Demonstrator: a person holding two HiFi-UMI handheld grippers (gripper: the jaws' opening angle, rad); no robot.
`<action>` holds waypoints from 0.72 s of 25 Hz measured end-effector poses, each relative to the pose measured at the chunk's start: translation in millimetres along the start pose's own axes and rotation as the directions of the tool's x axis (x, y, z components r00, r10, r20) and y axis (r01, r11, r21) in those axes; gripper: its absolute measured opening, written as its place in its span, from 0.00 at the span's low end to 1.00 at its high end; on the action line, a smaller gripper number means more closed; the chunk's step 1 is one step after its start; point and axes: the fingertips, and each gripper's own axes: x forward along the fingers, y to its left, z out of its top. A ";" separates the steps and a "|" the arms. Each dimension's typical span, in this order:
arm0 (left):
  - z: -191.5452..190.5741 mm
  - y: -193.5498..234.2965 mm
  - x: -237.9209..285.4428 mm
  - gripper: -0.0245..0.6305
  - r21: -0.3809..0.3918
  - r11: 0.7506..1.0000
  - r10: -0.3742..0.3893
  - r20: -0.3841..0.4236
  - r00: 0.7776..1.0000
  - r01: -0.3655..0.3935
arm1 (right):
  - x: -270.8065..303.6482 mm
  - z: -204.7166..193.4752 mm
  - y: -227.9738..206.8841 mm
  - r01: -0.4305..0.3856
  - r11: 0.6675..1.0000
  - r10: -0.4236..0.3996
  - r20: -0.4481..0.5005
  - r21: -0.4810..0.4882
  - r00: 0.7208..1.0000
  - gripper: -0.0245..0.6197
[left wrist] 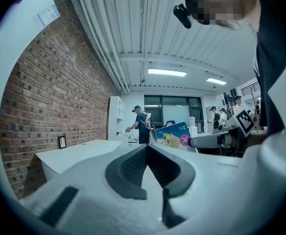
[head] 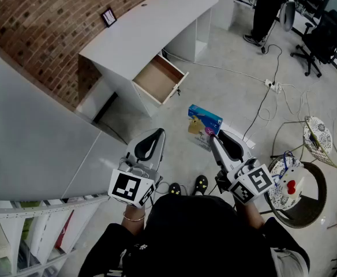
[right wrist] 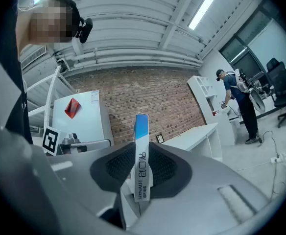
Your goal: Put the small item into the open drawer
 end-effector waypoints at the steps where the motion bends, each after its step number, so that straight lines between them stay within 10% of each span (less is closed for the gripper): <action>1: -0.6 -0.1 -0.2 0.04 -0.001 1.000 0.001 -0.001 1.000 -0.001 | -0.1 0.8 -0.2 -0.003 1.000 0.002 0.007 0.009 1.000 0.19; 18: 1.5 -14.6 33.7 0.04 -0.002 1.000 0.001 0.000 1.000 -0.001 | -13.9 17.4 -43.3 0.001 0.998 -0.004 0.049 0.058 0.999 0.19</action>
